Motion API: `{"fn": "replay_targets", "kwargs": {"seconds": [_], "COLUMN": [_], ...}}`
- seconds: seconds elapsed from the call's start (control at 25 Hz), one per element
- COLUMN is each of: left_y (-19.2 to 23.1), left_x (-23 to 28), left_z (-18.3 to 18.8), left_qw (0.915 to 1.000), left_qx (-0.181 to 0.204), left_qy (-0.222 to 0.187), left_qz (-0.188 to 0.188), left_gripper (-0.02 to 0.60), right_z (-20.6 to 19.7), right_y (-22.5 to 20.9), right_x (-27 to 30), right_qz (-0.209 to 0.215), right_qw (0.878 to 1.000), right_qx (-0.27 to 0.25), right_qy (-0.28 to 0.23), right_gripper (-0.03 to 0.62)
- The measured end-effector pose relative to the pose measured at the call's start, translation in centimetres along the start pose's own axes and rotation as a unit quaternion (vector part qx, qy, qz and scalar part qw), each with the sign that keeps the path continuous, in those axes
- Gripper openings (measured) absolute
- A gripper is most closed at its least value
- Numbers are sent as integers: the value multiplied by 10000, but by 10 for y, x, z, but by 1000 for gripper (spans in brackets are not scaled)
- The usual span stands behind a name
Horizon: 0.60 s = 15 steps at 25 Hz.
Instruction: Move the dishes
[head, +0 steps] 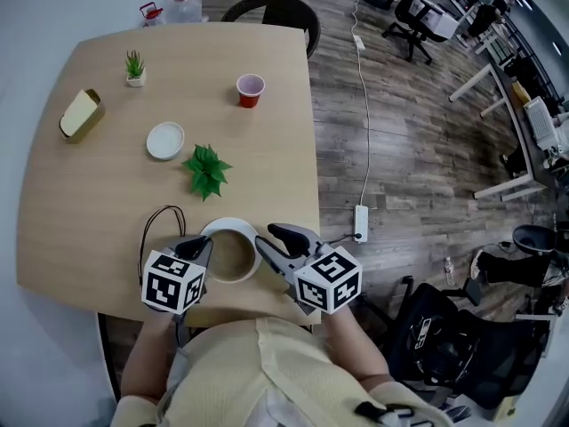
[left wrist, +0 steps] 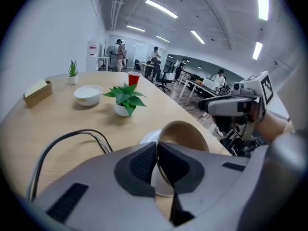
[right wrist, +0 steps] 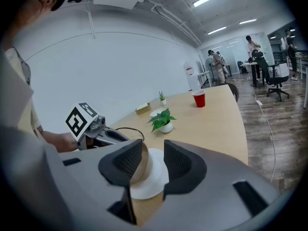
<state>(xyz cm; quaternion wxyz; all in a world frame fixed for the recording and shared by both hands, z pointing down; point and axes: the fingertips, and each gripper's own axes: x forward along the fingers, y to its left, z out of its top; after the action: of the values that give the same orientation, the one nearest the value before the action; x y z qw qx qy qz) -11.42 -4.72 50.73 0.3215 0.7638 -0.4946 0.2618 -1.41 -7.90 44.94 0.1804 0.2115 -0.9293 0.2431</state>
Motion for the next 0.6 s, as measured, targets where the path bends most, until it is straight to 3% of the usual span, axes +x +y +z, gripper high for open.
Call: {"fn": "replay_targets", "kwargs": {"seconds": [0.36,0.6], "left_y": [12,-4], "left_x": [13,45], "left_z": [67,120], "left_qw": [9984,9952], "left_qx": [251,729], "left_qy": [-468,-632], "left_qz": [198,147], "left_gripper": [27,27], "right_z": [10,4], "right_y": [-21,-36], "right_x": [-20,-29], "right_qz": [-322,-467], "right_qw": [9992,9987], "right_qx": [57,40], "right_qy": [-225,-182], "right_gripper": [147,146]}}
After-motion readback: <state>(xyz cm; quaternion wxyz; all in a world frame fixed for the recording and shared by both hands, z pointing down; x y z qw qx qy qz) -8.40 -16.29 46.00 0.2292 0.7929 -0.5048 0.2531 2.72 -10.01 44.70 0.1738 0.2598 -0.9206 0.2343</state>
